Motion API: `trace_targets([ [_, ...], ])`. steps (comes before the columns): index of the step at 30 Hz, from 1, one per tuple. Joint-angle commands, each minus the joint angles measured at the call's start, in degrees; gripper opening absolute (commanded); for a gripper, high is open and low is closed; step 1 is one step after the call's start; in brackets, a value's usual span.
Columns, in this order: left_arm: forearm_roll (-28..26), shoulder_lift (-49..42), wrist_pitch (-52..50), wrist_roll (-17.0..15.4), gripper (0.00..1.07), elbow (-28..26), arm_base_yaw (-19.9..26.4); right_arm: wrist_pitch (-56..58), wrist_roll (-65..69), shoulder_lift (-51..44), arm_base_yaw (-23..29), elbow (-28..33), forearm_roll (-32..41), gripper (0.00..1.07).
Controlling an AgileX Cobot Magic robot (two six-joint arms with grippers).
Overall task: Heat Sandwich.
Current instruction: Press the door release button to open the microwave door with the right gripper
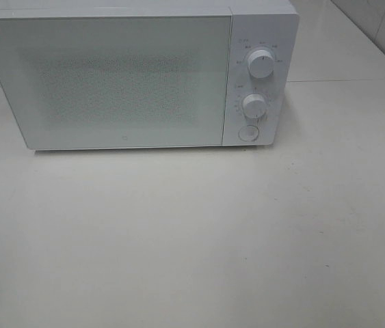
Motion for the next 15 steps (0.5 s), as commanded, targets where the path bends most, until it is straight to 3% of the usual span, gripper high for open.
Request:
trace_targets([
  [1, -0.5, -1.3, -0.7, -0.2, 0.76, 0.2, 0.1, 0.5, -0.7, -4.8, -0.3, 0.3, -0.3, 0.76],
  [9, -0.5, -1.3, -0.7, -0.2, 0.76, 0.2, 0.1, 0.5, -5.6, -15.1, -0.3, 0.3, 0.5, 0.76],
  [15, -0.4, -1.0, -0.7, -0.2, 0.76, 0.2, 0.1, 0.6, -6.6, -15.0, -0.1, 0.3, 0.1, 0.75],
])
